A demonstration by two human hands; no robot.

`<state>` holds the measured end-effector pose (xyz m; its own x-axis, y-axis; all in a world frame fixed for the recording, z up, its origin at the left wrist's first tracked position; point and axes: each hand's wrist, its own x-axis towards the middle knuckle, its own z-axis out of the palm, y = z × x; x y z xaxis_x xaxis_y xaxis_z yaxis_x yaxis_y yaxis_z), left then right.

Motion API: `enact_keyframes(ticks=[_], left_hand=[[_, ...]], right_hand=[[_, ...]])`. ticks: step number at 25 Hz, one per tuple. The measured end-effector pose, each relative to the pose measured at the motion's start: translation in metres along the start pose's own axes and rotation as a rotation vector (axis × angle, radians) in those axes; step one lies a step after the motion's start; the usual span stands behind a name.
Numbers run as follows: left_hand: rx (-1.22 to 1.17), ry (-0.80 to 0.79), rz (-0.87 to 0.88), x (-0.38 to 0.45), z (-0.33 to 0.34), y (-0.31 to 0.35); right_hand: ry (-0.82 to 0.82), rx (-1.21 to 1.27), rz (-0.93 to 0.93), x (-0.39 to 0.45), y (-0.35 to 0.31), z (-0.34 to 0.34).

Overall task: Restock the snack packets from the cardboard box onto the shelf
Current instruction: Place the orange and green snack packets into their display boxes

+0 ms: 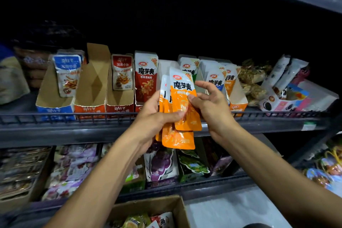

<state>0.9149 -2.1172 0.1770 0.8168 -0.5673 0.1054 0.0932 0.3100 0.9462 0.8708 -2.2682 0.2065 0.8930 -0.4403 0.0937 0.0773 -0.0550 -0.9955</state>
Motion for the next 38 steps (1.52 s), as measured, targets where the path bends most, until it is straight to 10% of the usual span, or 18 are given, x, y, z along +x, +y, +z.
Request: enact_keyframes(ticks=[13, 19, 32, 38], left_hand=[[0.025, 0.060, 0.040, 0.011, 0.009, -0.009], [0.055, 0.157, 0.028, 0.012, 0.010, -0.014], [0.055, 0.251, 0.034, 0.014, -0.001, -0.010], [0.049, 0.256, 0.043, 0.016, -0.006, -0.009]], right_hand=[[-0.091, -0.162, -0.008, 0.026, -0.016, -0.039], [0.305, -0.017, -0.128, 0.047, -0.026, -0.094], [0.578, -0.970, -0.139, 0.113, 0.016, -0.136], [0.530, -0.965, 0.054, 0.118, 0.021, -0.123]])
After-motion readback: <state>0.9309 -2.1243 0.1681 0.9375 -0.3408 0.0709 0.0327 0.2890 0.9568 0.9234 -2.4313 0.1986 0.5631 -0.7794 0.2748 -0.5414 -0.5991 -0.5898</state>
